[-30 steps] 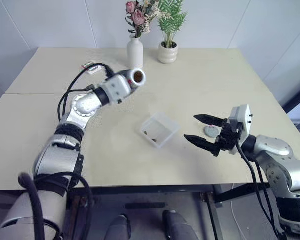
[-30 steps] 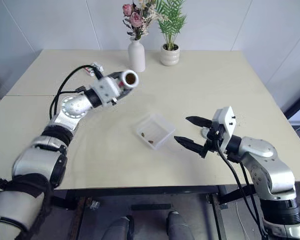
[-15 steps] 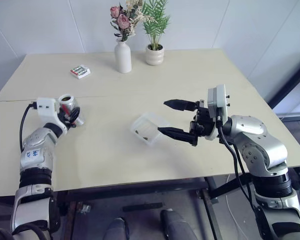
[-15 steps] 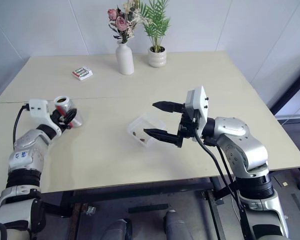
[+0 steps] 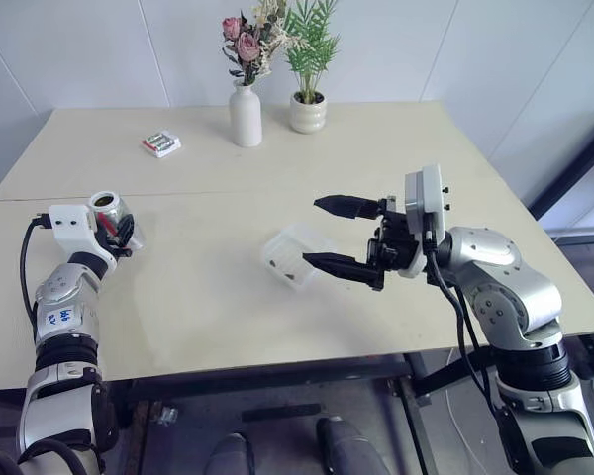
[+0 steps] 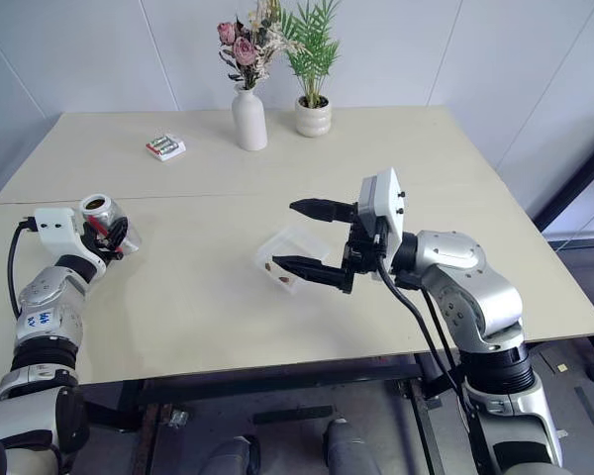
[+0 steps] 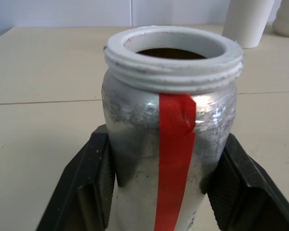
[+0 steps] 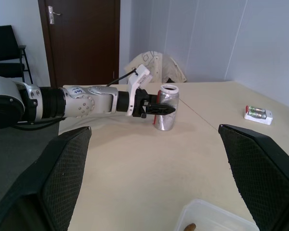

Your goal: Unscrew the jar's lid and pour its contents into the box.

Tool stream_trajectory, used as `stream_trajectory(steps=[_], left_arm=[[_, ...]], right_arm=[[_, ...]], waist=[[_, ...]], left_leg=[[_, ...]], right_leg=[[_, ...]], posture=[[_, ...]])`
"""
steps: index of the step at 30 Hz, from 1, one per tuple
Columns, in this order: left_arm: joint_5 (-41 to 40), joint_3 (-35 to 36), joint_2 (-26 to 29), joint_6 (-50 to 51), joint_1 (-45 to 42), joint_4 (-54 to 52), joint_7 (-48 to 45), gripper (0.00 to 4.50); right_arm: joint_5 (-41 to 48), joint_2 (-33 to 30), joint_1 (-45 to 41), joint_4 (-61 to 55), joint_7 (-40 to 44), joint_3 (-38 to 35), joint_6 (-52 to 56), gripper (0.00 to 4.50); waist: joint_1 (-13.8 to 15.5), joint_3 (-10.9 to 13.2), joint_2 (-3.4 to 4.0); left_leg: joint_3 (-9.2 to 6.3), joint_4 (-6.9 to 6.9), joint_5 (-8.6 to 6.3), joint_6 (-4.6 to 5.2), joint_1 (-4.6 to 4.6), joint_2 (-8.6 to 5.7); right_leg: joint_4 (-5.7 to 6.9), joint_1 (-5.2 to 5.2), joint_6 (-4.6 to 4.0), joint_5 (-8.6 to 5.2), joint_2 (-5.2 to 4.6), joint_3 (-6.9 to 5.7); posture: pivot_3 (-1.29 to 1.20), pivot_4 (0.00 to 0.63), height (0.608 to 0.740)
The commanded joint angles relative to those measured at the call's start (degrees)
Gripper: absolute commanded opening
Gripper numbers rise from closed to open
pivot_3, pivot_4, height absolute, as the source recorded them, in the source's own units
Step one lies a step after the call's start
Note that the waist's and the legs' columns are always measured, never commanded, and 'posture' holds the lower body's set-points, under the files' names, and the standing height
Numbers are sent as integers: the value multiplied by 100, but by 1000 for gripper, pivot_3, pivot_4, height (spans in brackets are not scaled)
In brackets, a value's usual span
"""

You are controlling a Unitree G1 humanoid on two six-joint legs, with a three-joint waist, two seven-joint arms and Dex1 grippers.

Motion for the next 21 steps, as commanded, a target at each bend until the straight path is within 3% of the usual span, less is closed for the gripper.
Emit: stream_trajectory(steps=[1,4,11,16,21], left_arm=[[-23,50,67,-32,-65,-59,-23,3566],[-77,78,90,70,22,-402,-52,4465],[-189,270,134,394,577,-1524,81,4465],[-360,791,381,1152,2070,-3609,90,4465],[-657,1251,482,1705,3288,-4899,-259,4465]], right_arm=[[143,-55,12,-265,-64,-177,29,4500],[146,-52,30,-267,-64,-171,42,4500],[169,-45,78,-271,-51,-152,34,4500],[185,-84,161,-274,-14,-190,8,4500],[144,-194,172,-124,140,-260,-87,4500]], waist=[[-10,0,0],[-8,0,0],[-5,0,0],[-57,0,-1],[-40,0,-1]], left_leg=[[1,-5,0,0,-1,1],[2,-16,-6,-9,-3,2],[5,-20,-23,-11,-13,10],[14,-24,-31,-17,-12,30],[12,-27,-36,-23,-6,47]], right_leg=[[0,-5,-1,-1,1,0],[0,-10,-1,-1,1,0],[-31,-10,2,-3,1,-2],[-39,-11,0,-3,7,-2],[-40,-9,-24,-15,16,-14]], posture=[[0,150,740],[0,150,740],[0,150,740],[0,150,740],[0,150,740]])
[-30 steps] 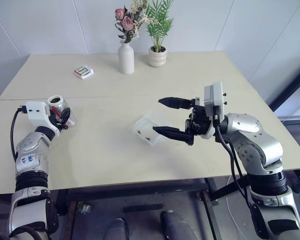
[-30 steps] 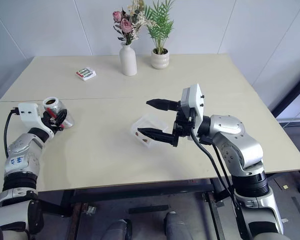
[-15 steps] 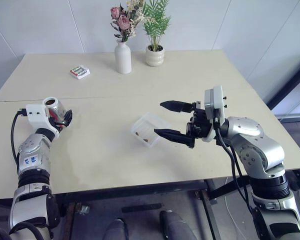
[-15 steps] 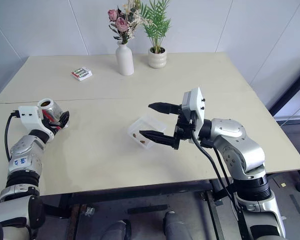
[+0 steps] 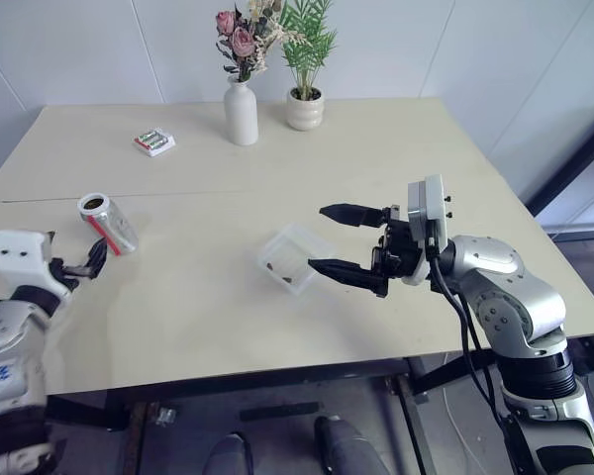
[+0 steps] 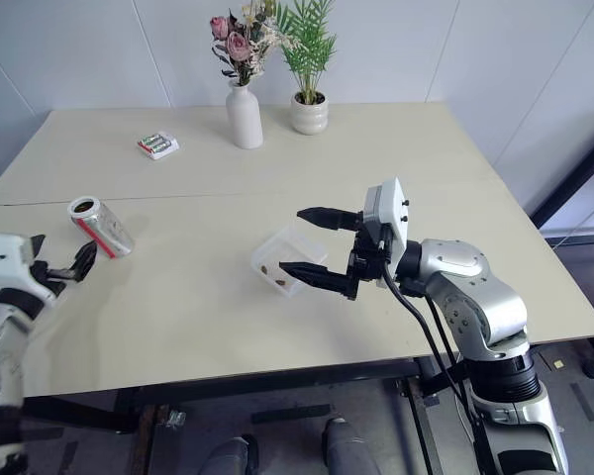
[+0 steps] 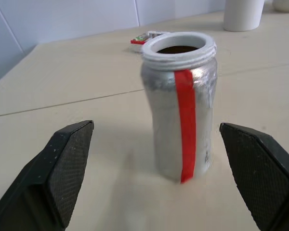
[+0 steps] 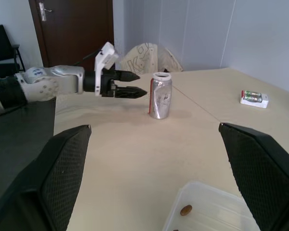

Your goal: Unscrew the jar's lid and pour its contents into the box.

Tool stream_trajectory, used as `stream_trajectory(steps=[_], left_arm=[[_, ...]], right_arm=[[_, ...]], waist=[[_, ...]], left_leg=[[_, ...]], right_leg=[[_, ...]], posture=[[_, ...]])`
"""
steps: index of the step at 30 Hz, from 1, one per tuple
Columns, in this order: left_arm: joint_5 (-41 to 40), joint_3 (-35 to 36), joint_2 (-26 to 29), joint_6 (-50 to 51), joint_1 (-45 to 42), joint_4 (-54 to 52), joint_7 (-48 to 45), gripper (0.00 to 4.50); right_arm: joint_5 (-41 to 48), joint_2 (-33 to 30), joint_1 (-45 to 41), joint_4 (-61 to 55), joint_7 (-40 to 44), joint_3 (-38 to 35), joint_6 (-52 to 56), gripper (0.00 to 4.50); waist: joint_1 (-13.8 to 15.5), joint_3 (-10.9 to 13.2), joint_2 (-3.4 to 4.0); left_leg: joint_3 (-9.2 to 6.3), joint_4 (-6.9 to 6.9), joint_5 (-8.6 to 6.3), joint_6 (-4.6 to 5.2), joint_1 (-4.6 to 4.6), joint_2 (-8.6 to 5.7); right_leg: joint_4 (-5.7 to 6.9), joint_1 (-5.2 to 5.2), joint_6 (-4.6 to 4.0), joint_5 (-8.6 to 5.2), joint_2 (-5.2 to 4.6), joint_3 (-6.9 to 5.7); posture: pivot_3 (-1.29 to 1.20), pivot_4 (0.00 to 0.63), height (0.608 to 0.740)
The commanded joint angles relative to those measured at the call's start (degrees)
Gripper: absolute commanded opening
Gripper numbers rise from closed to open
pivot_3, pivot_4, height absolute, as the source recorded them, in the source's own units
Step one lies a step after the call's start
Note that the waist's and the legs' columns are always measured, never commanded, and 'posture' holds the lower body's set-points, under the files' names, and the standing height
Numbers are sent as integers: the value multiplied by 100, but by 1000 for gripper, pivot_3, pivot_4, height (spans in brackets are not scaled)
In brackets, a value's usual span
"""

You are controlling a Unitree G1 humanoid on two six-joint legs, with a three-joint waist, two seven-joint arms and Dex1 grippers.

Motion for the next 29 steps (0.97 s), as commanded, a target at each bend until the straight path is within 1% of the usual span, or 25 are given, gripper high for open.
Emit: stream_trajectory(steps=[1,2,3,5,6,8,11,14,16,18,20,22,27,29], left_arm=[[-161,354,154,173,600,-962,-208,4465],[-215,351,176,204,785,-1177,-357,4465],[-245,316,217,160,955,-1383,-566,4465],[-357,174,424,-58,1370,-1883,-1334,4465],[-348,98,485,-131,1448,-2029,-1524,4465],[-640,-77,632,-88,1556,-2250,-2133,4465],[-699,-549,817,-253,1505,-2421,-2862,4465],[-676,-1089,944,-490,1245,-2592,-3422,4465],[-687,-1251,960,-579,1105,-2639,-3618,4465],[-821,-1311,973,-432,997,-2681,-3744,4465],[-1080,-1180,938,-293,850,-2580,-3815,4465],[-1027,-1086,958,-402,846,-2398,-3891,4465],[-1000,-1042,997,-381,981,-2459,-3988,4465],[-981,-952,987,-406,961,-2377,-3947,4465]], right_arm=[[59,-142,-41,-19,174,-219,-172,4500],[54,-180,-41,20,220,-242,-194,4500],[63,-220,-33,46,263,-277,-206,4500],[77,-409,96,-24,409,-372,-250,4500],[83,-479,130,-2,490,-414,-280,4500],[79,-663,265,-27,695,-455,-340,4500],[-98,-889,459,87,1116,-442,-692,4500],[-270,-1029,527,393,1291,-552,-1012,4500],[-348,-1129,556,504,1369,-600,-1114,4500],[-381,-1218,610,564,1397,-651,-1164,4500],[-359,-1358,879,377,1357,-741,-1054,4500],[-385,-1390,1100,205,1247,-780,-1031,4500],[-397,-1374,1227,195,1151,-807,-1121,4500],[-465,-1345,1114,342,1107,-759,-1150,4500]], waist=[[2,0,0],[8,0,-1],[17,-1,-3],[35,-2,-5],[42,-6,-10],[50,-7,-10],[36,-10,-10],[21,-10,-10],[8,-10,-10],[6,-10,-10],[28,-10,-9],[35,-10,-9],[-16,-10,-9],[-16,-10,-9]], left_leg=[[0,0,-1,-1,0,1],[2,-1,-1,-2,0,1],[3,0,-1,-2,0,1],[5,-2,-1,-2,-1,1],[5,-3,-2,-2,-4,1],[9,-19,-2,-3,-2,1],[18,-37,-2,-3,0,2],[29,-62,-2,-2,4,3],[34,-69,-1,-1,3,6],[34,-71,-3,-1,4,8],[33,-71,-5,-1,6,8],[27,-70,-7,-2,8,8],[38,-61,-7,-2,11,8],[37,-52,-7,-1,11,8]], right_leg=[[-6,1,-4,-1,1,0],[-10,2,-20,-10,-1,0],[-14,2,-59,-30,-2,0],[-26,4,-86,-42,-4,1],[-31,4,-90,-44,-4,1],[-54,9,-96,-44,-10,1],[-72,10,-99,-44,-11,3],[-81,3,-103,-46,-8,11],[-81,-4,-102,-46,-3,16],[-74,-7,-100,-48,0,17],[-55,-14,-71,-39,5,18],[-46,-14,-49,-37,8,16],[-46,-13,-56,-41,9,28],[-47,-11,-70,-48,8,28]], posture=[[0,150,740],[0,150,740],[0,150,740],[0,150,740],[0,150,740],[0,150,740],[0,150,740],[0,150,740],[0,150,740],[0,150,740],[0,150,740],[0,150,740],[0,150,740],[0,150,740]])
